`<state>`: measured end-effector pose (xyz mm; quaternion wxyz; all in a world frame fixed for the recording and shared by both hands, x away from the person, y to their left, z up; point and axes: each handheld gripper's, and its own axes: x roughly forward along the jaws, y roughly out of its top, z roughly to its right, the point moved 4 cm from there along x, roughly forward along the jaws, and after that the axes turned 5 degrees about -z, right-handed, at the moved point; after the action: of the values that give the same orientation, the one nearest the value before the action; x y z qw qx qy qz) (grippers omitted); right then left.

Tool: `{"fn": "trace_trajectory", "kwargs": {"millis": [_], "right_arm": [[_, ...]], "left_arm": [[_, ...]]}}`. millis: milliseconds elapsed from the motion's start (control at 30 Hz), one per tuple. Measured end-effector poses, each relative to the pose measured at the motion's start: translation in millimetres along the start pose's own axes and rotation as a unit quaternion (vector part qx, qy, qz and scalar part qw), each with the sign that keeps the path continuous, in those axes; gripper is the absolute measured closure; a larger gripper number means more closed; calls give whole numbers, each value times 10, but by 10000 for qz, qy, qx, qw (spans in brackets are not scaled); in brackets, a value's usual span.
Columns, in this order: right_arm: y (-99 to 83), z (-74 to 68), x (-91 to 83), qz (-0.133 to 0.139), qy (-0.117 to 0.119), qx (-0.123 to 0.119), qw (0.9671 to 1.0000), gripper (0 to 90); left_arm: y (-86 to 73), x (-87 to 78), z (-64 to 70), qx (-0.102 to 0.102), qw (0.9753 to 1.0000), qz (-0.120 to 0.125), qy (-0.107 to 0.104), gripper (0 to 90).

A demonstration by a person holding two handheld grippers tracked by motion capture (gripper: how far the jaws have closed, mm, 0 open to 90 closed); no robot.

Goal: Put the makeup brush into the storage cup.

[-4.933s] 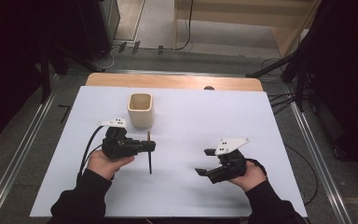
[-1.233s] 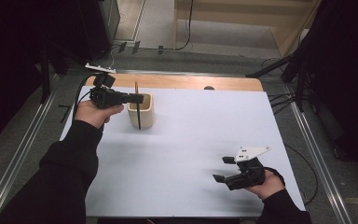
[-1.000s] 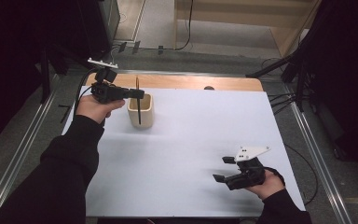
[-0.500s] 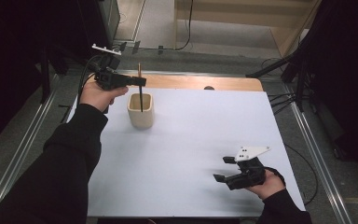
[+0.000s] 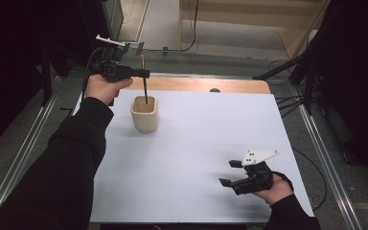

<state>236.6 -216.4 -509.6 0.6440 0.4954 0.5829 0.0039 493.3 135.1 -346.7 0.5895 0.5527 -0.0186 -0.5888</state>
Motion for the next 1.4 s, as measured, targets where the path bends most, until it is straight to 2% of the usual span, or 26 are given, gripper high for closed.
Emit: {"fn": "trace_trajectory", "kwargs": {"millis": [100, 233, 433, 567, 667, 967, 1067, 1267, 1400], "right_arm": [[1, 1, -2, -3, 3, 4, 10000, 244], [15, 8, -12, 54, -57, -13, 10000, 247], [10, 7, -21, 76, -65, 12, 9999, 247], [13, 4, -15, 70, -41, 10, 10000, 247], [10, 0, -8, 31, -41, 3, 10000, 247], [21, -9, -5, 57, -48, -25, 10000, 247], [21, -8, -7, 64, -50, -18, 10000, 247], [20, -7, -5, 53, -56, -23, 10000, 247], [19, -8, -2, 41, -56, -17, 10000, 248]], "left_arm": [[10, 26, -55, -30, 10000, 44, 71, 835], [19, 6, -103, -19, 9995, 298, -28, 835], [11, 24, -142, 43, 9993, 346, 142, 835], [-33, 67, -148, 97, 9989, 430, 151, 834], [-64, 107, -133, 224, 9989, 343, 229, 835], [-178, 224, -184, 141, 9994, 268, 181, 835], [-226, 253, -192, 221, 9994, 215, 178, 835], [-311, 289, -229, 228, 9993, 118, 256, 835], [-381, 305, -260, 158, 9996, 124, 198, 834]]}}
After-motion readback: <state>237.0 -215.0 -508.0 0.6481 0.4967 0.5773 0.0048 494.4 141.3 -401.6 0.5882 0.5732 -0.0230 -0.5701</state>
